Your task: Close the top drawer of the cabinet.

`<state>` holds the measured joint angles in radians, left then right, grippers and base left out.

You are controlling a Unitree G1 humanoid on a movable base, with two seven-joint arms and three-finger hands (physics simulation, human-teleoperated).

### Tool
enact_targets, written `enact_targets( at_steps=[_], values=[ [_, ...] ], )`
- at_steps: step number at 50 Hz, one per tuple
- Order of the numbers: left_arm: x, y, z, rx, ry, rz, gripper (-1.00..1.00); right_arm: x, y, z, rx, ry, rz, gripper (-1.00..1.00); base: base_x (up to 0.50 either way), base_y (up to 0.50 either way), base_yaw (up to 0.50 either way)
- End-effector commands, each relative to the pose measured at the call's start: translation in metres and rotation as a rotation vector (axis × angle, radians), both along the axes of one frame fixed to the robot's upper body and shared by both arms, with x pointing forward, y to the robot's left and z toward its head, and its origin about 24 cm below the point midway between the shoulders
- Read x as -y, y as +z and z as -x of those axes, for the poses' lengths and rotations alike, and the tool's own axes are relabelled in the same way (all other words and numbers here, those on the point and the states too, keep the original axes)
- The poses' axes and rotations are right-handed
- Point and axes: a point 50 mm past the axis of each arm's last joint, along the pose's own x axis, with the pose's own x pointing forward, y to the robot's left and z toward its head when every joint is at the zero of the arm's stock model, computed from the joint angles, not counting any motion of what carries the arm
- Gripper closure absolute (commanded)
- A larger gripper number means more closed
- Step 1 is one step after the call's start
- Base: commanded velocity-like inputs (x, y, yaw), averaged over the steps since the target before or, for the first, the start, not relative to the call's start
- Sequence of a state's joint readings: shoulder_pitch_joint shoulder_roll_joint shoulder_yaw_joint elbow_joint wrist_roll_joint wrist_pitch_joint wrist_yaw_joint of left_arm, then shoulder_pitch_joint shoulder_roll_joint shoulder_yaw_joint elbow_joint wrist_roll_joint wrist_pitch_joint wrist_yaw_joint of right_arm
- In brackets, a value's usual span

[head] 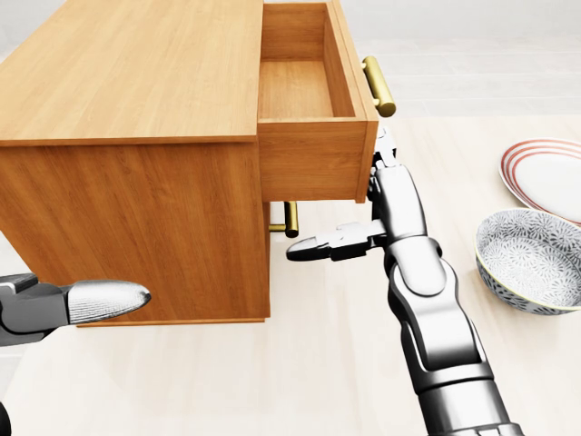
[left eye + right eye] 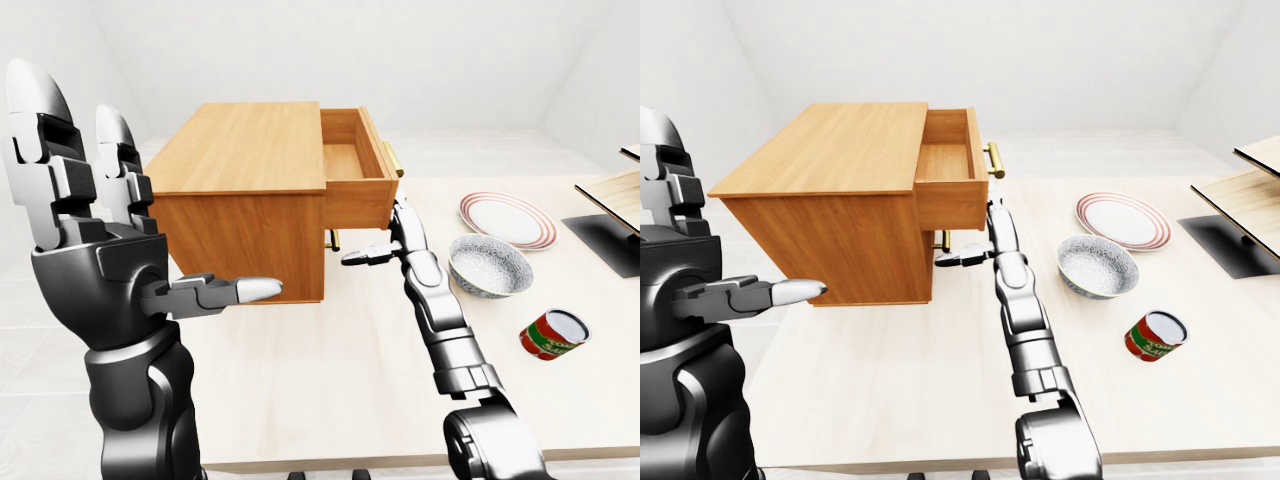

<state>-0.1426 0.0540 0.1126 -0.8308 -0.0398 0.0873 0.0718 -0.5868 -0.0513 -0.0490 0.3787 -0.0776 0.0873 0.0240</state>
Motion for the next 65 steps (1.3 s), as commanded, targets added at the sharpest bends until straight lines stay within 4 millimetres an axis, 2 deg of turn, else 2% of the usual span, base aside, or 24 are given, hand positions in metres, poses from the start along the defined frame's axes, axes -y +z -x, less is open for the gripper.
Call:
enact_targets(
  at_steps=[1, 14, 31, 42, 58, 65],
  values=[
    [0.0, 0.0, 0.0, -0.001, -0.001, -0.001, -1.0, -0.031, 0.024, 0.0, 0.078, 0.139, 0.018, -1.0, 0.0, 0.0, 0.0],
    [0.0, 0.001, 0.001, 0.008, -0.002, 0.001, -1.0, -0.038, 0.006, -0.004, -0.004, 0.155, 0.015, -1.0, 0.0, 0.0, 0.0],
    [0.0, 0.0, 0.0, 0.003, -0.001, 0.001, -1.0, -0.051, 0.019, -0.002, 0.046, 0.197, 0.012, -1.0, 0.0, 0.0, 0.0],
    [0.0, 0.0, 0.0, 0.0, -0.001, 0.0, -1.0, -0.056, 0.02, -0.002, 0.043, 0.213, 0.007, -1.0, 0.0, 0.0, 0.0],
    [0.0, 0.0, 0.0, 0.001, -0.001, 0.0, -1.0, -0.075, 0.014, -0.01, -0.028, 0.267, 0.003, -1.0, 0.0, 0.0, 0.0],
    [0.0, 0.0, 0.0, 0.0, -0.001, 0.0, -1.0, -0.081, 0.002, -0.014, -0.096, 0.285, 0.01, -1.0, 0.0, 0.0, 0.01]
  ],
)
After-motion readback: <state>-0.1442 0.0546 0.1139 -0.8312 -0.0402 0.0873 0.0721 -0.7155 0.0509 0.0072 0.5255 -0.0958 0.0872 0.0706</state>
